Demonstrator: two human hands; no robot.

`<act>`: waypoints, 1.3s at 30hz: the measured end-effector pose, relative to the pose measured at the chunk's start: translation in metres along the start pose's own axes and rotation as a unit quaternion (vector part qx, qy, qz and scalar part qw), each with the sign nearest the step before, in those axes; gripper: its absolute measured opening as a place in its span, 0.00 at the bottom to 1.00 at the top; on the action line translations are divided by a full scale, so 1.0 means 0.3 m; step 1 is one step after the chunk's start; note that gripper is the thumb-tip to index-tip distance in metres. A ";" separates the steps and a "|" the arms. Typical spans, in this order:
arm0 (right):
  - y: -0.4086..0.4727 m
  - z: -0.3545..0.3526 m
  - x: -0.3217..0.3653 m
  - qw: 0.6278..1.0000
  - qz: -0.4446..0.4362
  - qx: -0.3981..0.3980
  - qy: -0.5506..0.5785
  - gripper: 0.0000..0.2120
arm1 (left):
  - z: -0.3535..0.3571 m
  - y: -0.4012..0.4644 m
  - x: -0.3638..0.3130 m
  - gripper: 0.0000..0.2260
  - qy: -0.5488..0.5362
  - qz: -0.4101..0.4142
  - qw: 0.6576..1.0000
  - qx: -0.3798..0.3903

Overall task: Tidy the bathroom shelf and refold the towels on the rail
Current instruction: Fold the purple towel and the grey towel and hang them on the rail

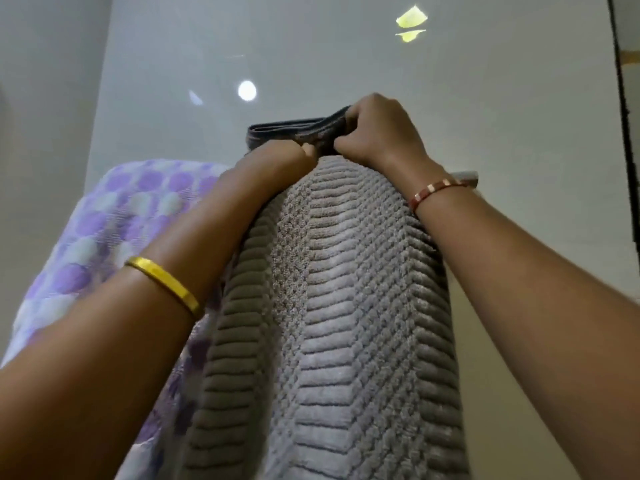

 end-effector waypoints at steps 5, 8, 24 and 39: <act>-0.018 0.000 0.014 0.995 0.005 0.098 -0.032 0.11 | -0.073 -0.067 -0.075 0.14 0.064 0.124 0.980 -0.143; -0.028 -0.013 0.036 0.969 0.007 0.238 -0.069 0.13 | -0.066 -0.068 -0.063 0.16 -0.007 0.086 0.995 -0.047; -0.066 -0.030 -0.031 0.996 0.073 -0.015 -0.055 0.14 | -0.002 -0.010 -0.033 0.16 0.032 -0.015 0.991 0.128; -0.616 -0.070 -0.158 0.889 0.179 -0.202 0.370 0.21 | -0.038 -0.221 -0.224 0.21 0.008 0.080 0.997 -0.005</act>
Point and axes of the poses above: each hand's wrist, its own y-axis towards the middle knuckle, its own z-axis out of the palm, x = y × z, the point moved 5 cm from there along y, towards the middle knuckle, and after that the axes turned 11 degrees about -x, right-handed, at the moved point
